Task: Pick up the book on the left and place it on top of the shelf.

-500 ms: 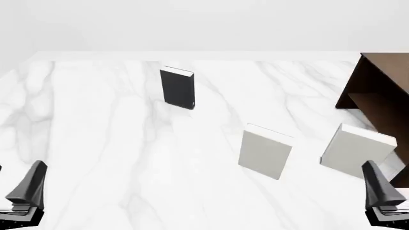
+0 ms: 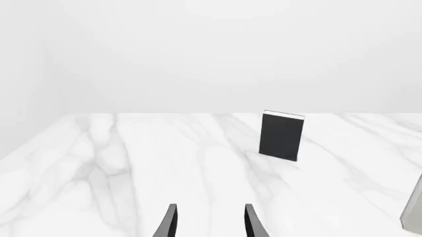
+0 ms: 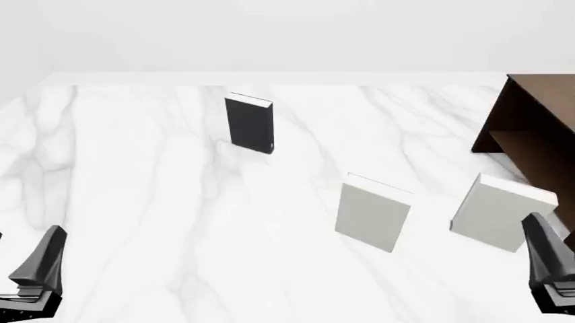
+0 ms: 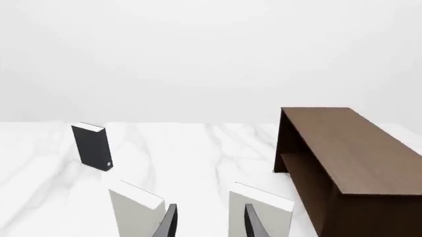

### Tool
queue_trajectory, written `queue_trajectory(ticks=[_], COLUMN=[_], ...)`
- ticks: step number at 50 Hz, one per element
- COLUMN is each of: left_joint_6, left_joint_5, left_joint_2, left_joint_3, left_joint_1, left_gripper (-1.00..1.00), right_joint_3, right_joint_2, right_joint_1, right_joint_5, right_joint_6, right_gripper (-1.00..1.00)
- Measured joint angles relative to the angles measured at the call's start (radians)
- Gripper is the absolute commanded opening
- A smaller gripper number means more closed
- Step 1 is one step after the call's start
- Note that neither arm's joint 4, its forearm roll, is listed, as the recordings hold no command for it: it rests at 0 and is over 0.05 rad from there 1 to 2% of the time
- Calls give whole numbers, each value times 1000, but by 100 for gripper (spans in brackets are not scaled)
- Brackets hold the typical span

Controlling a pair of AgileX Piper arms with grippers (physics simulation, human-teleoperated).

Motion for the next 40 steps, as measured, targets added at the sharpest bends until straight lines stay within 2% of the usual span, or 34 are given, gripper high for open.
queue_trajectory(ticks=[9,17,30,40], left_joint_6=[0,0,0,0], left_joint_5=[0,0,0,0], left_joint_2=[0,0,0,0], left_joint_3=[0,0,0,0], left_joint_1=[0,0,0,0], left_gripper=[100,100,100,100], right_joint_3=[-145,-270,-433,-540], right_joint_2=[19,83,262,414], right_joint_1=[51,96,178,249], right_joint_5=[91,129,118,98], right_joint_6=[-43,-81,-116,-174], right_gripper=[100,100,100,100])
